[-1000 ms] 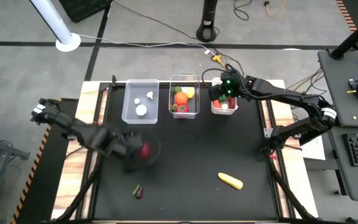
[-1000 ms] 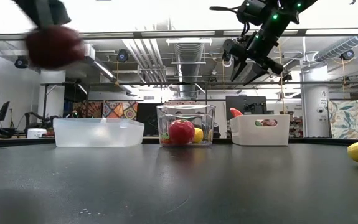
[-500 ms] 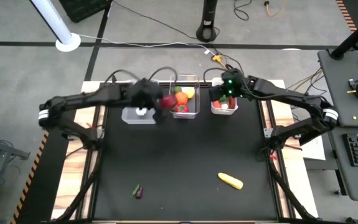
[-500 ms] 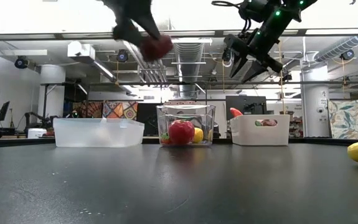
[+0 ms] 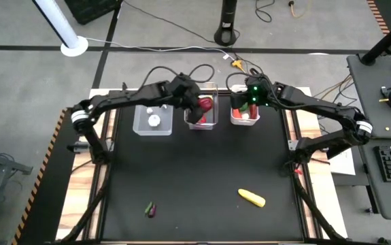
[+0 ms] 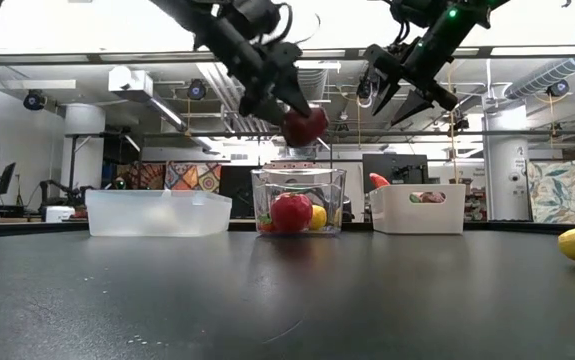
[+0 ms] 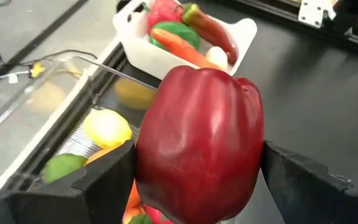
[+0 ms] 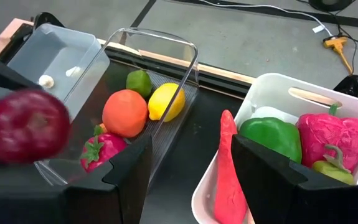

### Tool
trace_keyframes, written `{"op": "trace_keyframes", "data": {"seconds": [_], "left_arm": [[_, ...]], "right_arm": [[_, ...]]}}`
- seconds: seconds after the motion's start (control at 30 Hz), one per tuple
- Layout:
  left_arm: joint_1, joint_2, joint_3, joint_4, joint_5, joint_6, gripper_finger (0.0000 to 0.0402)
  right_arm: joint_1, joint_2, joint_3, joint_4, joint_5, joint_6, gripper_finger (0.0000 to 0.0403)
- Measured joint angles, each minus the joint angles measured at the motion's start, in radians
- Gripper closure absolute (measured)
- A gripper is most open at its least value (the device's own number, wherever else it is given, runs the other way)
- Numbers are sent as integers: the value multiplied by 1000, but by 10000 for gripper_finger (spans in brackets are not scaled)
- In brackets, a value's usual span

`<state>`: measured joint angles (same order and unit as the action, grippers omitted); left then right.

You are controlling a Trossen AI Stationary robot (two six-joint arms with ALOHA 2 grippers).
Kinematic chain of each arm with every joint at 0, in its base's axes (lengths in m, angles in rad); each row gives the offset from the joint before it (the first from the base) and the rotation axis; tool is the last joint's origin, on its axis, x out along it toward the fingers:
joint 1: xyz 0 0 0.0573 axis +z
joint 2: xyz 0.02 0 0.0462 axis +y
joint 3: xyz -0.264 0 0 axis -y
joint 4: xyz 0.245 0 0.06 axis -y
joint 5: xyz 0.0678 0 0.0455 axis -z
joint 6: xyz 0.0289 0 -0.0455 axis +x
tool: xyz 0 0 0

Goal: Sort produce into baskets
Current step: Put the red bell pepper into the right transparent bin

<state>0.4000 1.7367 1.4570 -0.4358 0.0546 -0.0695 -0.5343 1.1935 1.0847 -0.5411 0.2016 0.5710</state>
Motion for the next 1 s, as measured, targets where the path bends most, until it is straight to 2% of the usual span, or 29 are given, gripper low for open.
{"op": "trace_keyframes", "data": {"seconds": [0.37, 1.0], "left_arm": [[17, 88, 23, 35, 17, 6, 93], [17, 120, 22, 38, 15, -10, 92]], "right_arm": [[0, 0, 0, 0, 0, 9, 193], [0, -1, 0, 1, 0, 23, 193]]}}
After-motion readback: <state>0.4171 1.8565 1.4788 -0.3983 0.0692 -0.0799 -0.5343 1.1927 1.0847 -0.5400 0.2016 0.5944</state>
